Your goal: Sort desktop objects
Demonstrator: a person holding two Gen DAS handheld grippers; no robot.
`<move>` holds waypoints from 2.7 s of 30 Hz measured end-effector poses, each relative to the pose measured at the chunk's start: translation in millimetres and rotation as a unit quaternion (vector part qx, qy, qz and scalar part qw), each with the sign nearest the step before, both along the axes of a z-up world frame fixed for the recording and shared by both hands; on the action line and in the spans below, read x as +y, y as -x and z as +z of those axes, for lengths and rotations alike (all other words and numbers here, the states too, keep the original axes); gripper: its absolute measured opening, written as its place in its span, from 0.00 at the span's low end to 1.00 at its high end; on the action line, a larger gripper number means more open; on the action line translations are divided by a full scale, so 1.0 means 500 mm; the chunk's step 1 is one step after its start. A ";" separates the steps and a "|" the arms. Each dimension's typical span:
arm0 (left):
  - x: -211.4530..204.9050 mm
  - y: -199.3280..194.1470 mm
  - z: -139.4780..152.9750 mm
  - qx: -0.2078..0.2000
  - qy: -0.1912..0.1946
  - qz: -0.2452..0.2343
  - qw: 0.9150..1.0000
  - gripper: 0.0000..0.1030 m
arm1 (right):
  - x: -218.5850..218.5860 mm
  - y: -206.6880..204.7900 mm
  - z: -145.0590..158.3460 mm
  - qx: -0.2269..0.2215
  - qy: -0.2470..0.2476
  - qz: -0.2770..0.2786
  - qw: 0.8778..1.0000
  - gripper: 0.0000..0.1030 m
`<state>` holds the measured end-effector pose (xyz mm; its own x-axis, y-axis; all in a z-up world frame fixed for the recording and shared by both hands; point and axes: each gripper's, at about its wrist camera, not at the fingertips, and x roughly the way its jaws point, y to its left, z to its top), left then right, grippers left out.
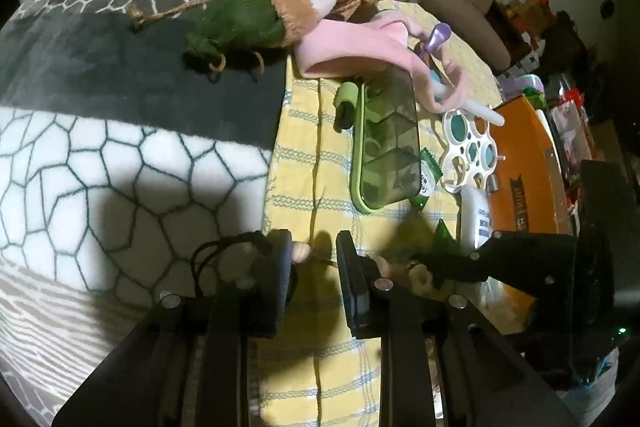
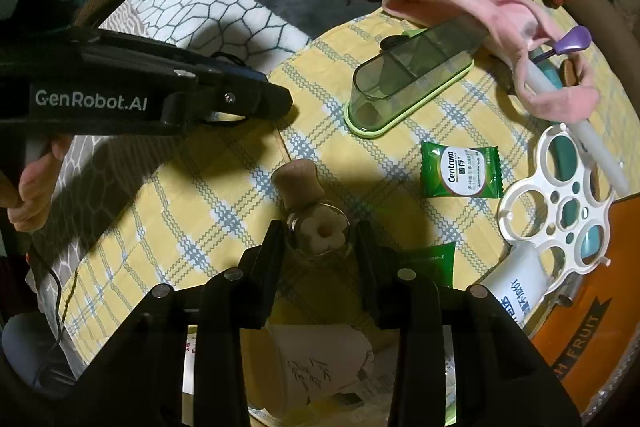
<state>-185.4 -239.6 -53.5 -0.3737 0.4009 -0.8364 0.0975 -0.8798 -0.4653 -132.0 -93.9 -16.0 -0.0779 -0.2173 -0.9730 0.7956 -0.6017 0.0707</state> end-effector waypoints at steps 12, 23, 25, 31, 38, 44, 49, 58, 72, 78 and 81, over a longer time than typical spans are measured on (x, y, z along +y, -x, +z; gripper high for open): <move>0.022 -0.008 0.012 0.003 -0.007 -0.019 1.000 0.21 | -0.010 0.032 -0.042 0.000 0.009 -0.005 1.000 0.33; 0.021 -0.027 0.075 0.020 -0.022 -0.023 0.999 0.23 | -0.024 0.024 0.001 0.013 0.043 -0.010 0.999 0.33; 0.019 -0.033 0.087 0.021 -0.025 -0.022 0.999 0.24 | -0.023 0.021 0.017 0.017 0.052 -0.013 0.998 0.33; 0.045 -0.056 0.166 0.040 -0.035 -0.032 0.998 0.24 | 0.018 -0.002 0.084 0.030 0.069 -0.017 0.997 0.33; 0.148 -0.057 0.283 0.067 -0.043 -0.058 0.995 0.24 | 0.119 -0.028 0.179 0.059 0.096 -0.045 0.993 0.33; 0.304 -0.030 0.355 0.083 -0.050 -0.094 0.991 0.26 | 0.312 -0.024 0.261 0.084 0.129 -0.105 0.982 0.33; 0.472 0.048 0.379 0.082 -0.047 -0.138 0.986 0.26 | 0.455 0.018 0.281 0.098 0.132 -0.154 0.974 0.33; 0.685 0.215 0.248 0.021 -0.041 -0.182 0.982 0.29 | 0.622 0.156 0.180 0.078 0.109 -0.237 0.962 0.33; 0.702 0.260 0.225 0.016 0.034 -0.171 0.984 0.35 | 0.681 0.194 0.116 0.026 0.139 -0.309 0.941 0.54; 0.639 0.203 0.298 0.048 0.029 -0.155 0.986 0.36 | 0.706 0.145 0.193 0.069 0.143 -0.316 0.935 0.56; 0.600 0.151 0.333 0.069 0.036 -0.148 0.986 0.37 | 0.701 0.117 0.222 0.094 0.127 -0.311 0.937 0.56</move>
